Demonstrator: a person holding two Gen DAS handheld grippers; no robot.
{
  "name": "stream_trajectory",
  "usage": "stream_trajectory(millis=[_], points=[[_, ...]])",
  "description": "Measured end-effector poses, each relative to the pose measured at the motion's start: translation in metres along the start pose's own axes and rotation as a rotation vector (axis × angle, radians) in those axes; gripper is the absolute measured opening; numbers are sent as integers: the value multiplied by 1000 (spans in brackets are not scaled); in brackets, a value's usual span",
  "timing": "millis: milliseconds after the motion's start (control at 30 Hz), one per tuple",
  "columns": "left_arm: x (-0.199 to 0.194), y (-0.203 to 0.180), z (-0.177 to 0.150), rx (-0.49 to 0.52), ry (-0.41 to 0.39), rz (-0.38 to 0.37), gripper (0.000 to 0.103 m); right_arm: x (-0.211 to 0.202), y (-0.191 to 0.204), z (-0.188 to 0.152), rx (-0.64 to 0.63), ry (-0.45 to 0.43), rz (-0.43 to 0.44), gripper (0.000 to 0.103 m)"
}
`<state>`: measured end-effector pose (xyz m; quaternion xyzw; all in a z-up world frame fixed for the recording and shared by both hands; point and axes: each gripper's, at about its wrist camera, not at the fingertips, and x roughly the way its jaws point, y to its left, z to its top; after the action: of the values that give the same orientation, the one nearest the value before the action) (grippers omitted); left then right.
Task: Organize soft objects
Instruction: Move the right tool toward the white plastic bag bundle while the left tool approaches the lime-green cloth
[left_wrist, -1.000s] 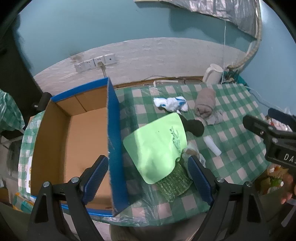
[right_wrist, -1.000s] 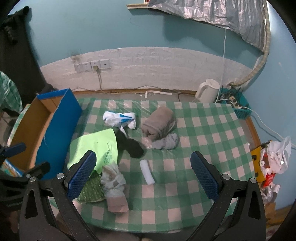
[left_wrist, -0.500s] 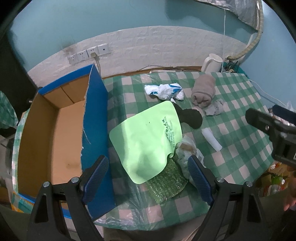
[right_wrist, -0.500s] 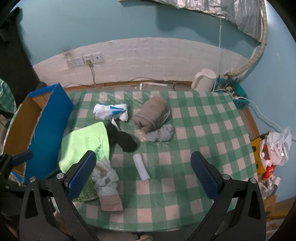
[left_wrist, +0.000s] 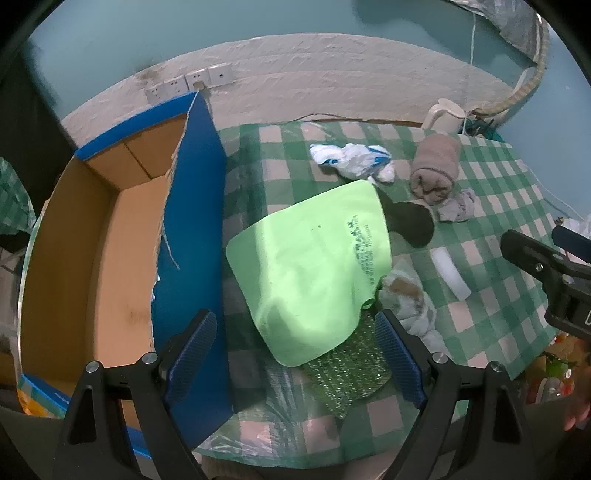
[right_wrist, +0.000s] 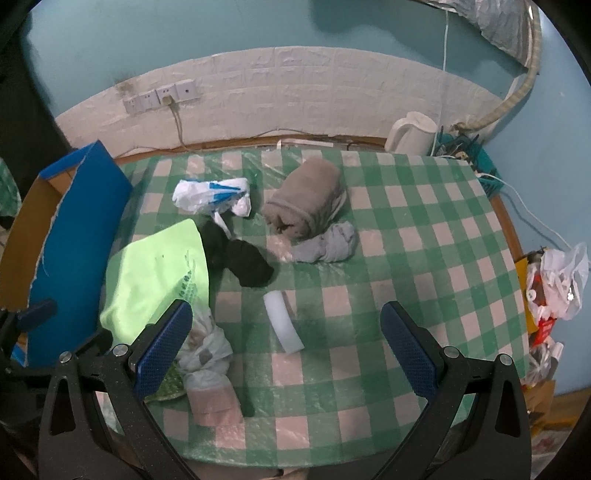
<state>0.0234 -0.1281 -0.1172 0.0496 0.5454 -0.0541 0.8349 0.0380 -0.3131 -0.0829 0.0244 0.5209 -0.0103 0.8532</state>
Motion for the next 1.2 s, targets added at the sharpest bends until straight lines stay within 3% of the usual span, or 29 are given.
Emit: stream_trajectory(millis=[500, 767, 1200], points=[[12, 24, -2, -46, 21, 25, 88, 24, 17, -6, -58, 65, 13, 101], [16, 18, -7, 12, 11, 56, 88, 46, 38, -15, -119, 138, 72, 101], [20, 9, -15, 63, 3, 57, 88, 80, 58, -26, -170, 250, 120, 82]])
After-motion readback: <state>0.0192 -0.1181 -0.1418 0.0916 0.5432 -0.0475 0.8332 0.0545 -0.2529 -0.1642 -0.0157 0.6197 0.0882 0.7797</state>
